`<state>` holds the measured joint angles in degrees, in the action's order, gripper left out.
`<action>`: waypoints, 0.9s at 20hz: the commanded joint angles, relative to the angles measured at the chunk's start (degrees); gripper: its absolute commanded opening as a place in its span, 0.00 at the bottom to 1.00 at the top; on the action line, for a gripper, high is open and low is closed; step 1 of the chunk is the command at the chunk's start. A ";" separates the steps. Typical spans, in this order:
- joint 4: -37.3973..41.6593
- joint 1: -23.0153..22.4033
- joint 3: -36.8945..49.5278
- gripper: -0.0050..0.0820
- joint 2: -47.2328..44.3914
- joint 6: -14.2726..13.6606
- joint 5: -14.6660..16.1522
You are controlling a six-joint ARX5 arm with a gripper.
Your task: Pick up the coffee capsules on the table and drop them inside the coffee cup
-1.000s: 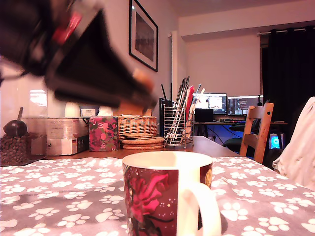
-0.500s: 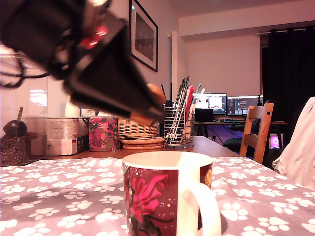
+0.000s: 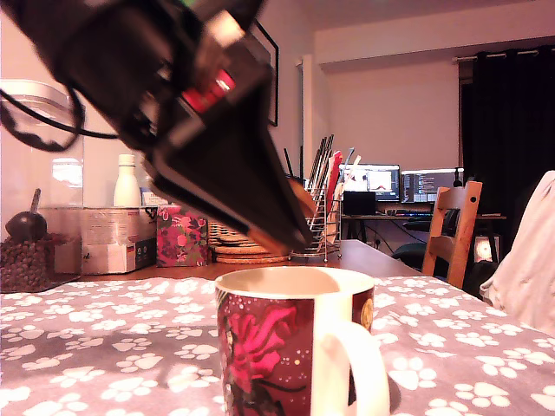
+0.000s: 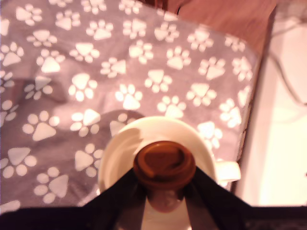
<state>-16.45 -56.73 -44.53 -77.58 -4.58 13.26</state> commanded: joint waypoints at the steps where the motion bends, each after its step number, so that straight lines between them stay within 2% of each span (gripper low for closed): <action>1: -0.37 -0.57 0.15 0.15 -1.53 -0.37 -0.24; 18: -2.43 -0.92 0.15 0.15 -1.95 0.07 -0.24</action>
<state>-19.16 -57.41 -44.53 -78.91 -4.67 12.99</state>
